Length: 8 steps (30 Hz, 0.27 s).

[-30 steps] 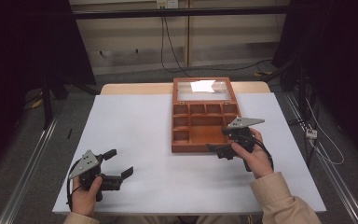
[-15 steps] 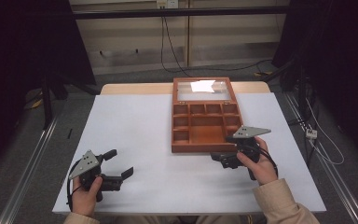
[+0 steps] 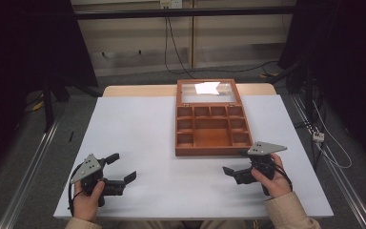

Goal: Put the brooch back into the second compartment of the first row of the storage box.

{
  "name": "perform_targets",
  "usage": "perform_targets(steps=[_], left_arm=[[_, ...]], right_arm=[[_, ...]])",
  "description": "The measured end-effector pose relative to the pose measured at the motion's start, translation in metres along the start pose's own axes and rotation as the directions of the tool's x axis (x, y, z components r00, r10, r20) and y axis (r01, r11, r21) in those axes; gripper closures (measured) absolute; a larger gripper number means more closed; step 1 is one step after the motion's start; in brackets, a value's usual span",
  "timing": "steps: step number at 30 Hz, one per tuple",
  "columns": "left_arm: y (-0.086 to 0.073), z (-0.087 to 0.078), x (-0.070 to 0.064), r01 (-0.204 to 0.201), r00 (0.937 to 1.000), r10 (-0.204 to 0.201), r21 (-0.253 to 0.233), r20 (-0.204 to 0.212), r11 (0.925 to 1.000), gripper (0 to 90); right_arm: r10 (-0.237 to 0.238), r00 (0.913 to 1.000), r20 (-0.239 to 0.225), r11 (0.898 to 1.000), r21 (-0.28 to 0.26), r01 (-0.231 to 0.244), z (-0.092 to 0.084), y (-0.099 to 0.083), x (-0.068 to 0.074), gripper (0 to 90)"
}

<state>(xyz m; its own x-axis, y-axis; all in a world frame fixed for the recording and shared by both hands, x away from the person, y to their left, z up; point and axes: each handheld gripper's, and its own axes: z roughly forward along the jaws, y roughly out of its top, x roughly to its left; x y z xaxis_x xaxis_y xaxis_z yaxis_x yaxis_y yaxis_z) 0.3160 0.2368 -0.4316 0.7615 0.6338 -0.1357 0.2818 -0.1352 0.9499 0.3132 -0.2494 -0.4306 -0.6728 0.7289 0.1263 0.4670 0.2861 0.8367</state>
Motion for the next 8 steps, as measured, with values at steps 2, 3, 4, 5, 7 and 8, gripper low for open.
perform_targets(steps=[2,3,4,5,7,8], left_arm=[[0.0,0.0,0.0,0.002,1.0,-0.002,-0.003,0.002,1.0,3.3],[0.0,0.0,0.0,-0.001,1.0,0.001,0.001,0.002,1.0,3.3],[0.0,0.0,0.0,-0.001,1.0,0.001,0.002,0.002,1.0,3.3],[0.0,0.0,0.0,0.0,1.0,0.0,0.002,0.002,1.0,3.3],[0.0,0.001,0.0,0.002,1.0,-0.002,0.004,0.003,1.0,3.3],[0.0,0.001,0.0,0.003,1.0,-0.003,0.005,0.003,1.0,3.3]], right_arm=[[-0.01,0.9999,0.004,1.0,0.002,0.01,-0.002,-0.005,0.0,8.9],[-0.014,0.9999,0.009,1.0,0.001,0.014,-0.004,-0.008,-0.001,8.9],[-0.014,0.9998,0.014,1.0,-0.001,0.014,-0.006,-0.01,-0.001,8.9],[-0.008,0.9998,0.015,1.0,-0.002,0.008,-0.008,-0.013,-0.001,8.9],[-0.001,0.9998,0.02,1.0,-0.005,0.001,-0.01,-0.017,-0.003,8.9],[0.005,0.9998,0.021,1.0,-0.003,-0.005,-0.011,-0.019,-0.003,8.9]])
